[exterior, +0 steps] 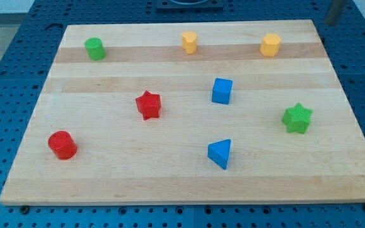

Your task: Move the red star towards center left

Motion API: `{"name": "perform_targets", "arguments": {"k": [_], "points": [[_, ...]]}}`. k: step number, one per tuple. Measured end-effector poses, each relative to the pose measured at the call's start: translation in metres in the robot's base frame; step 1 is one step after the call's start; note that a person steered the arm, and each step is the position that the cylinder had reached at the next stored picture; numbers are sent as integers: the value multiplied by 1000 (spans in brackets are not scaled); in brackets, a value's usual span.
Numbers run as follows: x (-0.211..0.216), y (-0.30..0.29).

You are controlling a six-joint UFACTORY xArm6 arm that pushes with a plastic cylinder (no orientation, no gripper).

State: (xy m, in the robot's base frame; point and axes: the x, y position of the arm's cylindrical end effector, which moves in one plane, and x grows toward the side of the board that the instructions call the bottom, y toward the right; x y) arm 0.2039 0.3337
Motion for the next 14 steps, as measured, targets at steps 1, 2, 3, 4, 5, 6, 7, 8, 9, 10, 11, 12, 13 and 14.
{"name": "perform_targets", "arguments": {"k": [1, 2, 3, 4, 5, 6, 7, 8, 9, 10, 11, 12, 13, 14], "points": [[0, -1], [0, -1], [3, -1], [42, 3], [72, -10], [102, -15], [148, -16], [193, -70], [216, -99], [216, -99], [216, -99], [216, -99], [218, -99], [237, -116]]}}
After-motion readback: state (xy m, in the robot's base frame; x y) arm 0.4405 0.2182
